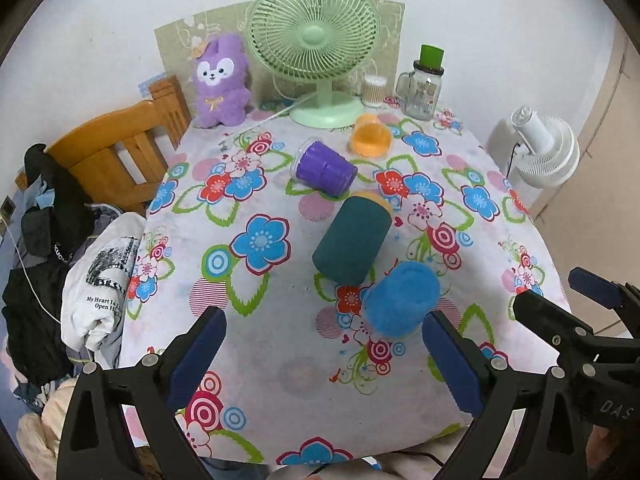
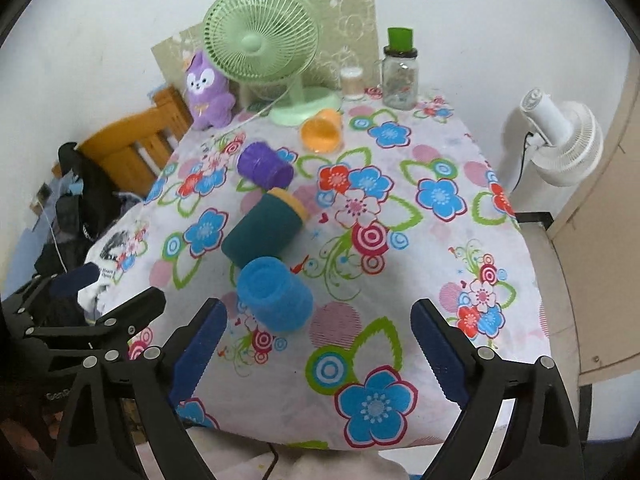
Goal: Flip cup upside down
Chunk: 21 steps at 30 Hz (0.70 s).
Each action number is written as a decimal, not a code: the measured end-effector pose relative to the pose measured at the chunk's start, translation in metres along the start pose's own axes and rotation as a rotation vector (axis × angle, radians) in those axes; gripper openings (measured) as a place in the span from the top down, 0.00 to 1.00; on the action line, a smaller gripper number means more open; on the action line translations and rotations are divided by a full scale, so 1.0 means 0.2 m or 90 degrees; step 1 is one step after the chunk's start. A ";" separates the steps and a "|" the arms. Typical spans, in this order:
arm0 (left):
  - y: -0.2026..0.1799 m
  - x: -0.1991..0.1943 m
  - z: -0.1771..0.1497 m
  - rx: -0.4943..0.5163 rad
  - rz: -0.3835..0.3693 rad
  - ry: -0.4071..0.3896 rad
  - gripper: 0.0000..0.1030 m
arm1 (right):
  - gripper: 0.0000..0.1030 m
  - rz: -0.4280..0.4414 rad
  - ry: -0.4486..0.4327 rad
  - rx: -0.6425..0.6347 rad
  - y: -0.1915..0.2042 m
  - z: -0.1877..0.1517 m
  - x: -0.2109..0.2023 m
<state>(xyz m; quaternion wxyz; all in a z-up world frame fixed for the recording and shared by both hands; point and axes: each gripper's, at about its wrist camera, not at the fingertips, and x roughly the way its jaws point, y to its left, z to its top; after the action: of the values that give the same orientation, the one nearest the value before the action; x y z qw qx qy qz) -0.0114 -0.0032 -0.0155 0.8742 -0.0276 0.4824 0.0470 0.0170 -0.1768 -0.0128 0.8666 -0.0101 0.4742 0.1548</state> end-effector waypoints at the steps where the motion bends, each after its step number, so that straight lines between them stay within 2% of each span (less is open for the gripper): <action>1: -0.01 -0.01 -0.01 -0.002 0.000 -0.002 0.03 | 0.08 -0.006 -0.006 -0.002 0.00 -0.01 -0.01; 11: -0.03 -0.06 -0.08 -0.023 -0.009 -0.016 0.03 | 0.08 -0.061 -0.030 -0.014 0.00 -0.06 -0.10; 21: -0.03 -0.12 -0.11 -0.033 0.002 -0.052 0.03 | 0.08 -0.069 -0.044 -0.017 0.01 -0.09 -0.14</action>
<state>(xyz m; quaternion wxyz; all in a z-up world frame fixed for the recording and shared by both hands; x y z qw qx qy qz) -0.0413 -0.0116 -0.0072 0.8922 -0.0474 0.4448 0.0620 -0.0123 -0.1852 0.0014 0.8895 -0.0420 0.4404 0.1142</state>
